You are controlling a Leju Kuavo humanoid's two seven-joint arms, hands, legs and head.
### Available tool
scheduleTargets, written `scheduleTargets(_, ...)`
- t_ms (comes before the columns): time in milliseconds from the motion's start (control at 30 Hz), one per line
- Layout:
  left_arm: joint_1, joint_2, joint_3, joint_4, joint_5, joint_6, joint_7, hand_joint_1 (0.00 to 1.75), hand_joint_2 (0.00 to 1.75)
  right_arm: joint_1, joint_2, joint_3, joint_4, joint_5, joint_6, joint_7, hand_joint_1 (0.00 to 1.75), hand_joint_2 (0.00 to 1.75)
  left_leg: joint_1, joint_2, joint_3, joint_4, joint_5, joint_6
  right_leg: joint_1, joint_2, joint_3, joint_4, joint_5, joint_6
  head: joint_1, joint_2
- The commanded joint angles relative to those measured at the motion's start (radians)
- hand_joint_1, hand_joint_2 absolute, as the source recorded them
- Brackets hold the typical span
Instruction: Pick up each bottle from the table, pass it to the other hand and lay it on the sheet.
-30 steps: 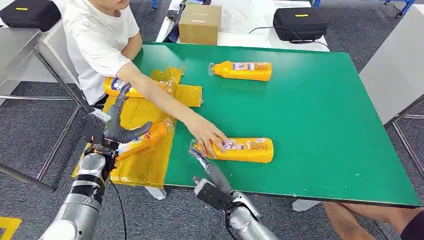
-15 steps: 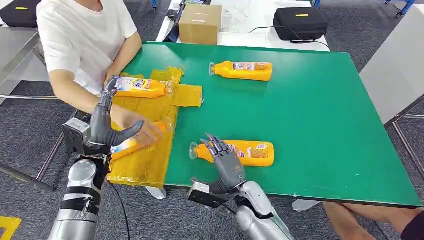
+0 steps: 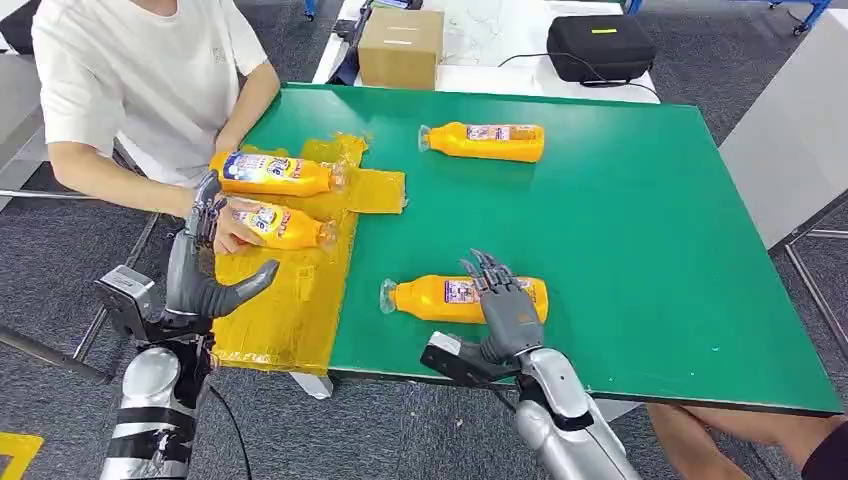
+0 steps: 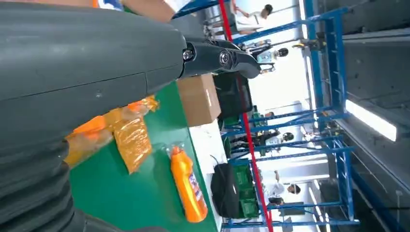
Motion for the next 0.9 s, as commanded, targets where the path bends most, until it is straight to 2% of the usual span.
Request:
scheduleTargets(33, 0.008, -0.009, 0.01, 0.03, 0.003, -0.002, 0.007, 0.0, 1.75, -0.077, -0.02, -0.044, 0.249, 0.018, 0.028, 0.04, 0.0, 1.75, 0.001, 0.0, 0.004, -0.001, -0.001, -0.001, 0.001, 0.0, 0.005, -0.001, -0.001, -0.001, 0.0, 0.0)
scheduleTargets(200, 0.011, -0.01, 0.007, 0.059, 0.003, -0.002, 0.007, 0.0, 1.75, -0.091, -0.014, -0.046, 0.277, 0.021, 0.03, 0.04, 0.0, 1.75, 0.0, 0.0, 0.002, -0.001, -0.001, -0.001, 0.0, 0.0, 0.002, -0.001, -0.001, -0.001, 0.0, 0.0)
scheduleTargets(300, 0.007, -0.012, 0.003, 0.067, 0.003, -0.005, 0.005, 0.0, 1.75, -0.12, -0.011, -0.041, 0.308, 0.039, 0.022, 0.045, 0.0, 1.75, 0.001, 0.0, 0.005, -0.001, -0.002, -0.001, 0.001, 0.0, 0.006, -0.001, -0.001, -0.001, 0.0, 0.0)
scheduleTargets(467, -0.005, -0.012, -0.005, 0.081, 0.01, -0.011, 0.001, 0.0, 1.75, -0.18, -0.003, -0.03, 0.376, 0.086, -0.018, 0.044, 0.0, 1.75, 0.0, 0.0, 0.003, -0.001, -0.001, -0.001, 0.0, 0.0, 0.003, -0.001, -0.001, -0.001, 0.0, 0.0)
scheduleTargets(900, -0.009, -0.009, -0.013, 0.088, 0.014, -0.015, -0.001, 0.0, 1.75, -0.226, 0.01, -0.015, 0.432, 0.139, -0.026, 0.066, 0.0, 1.75, 0.001, 0.001, 0.004, 0.0, -0.002, -0.001, 0.001, 0.001, 0.004, 0.0, -0.001, -0.001, 0.0, 0.0)
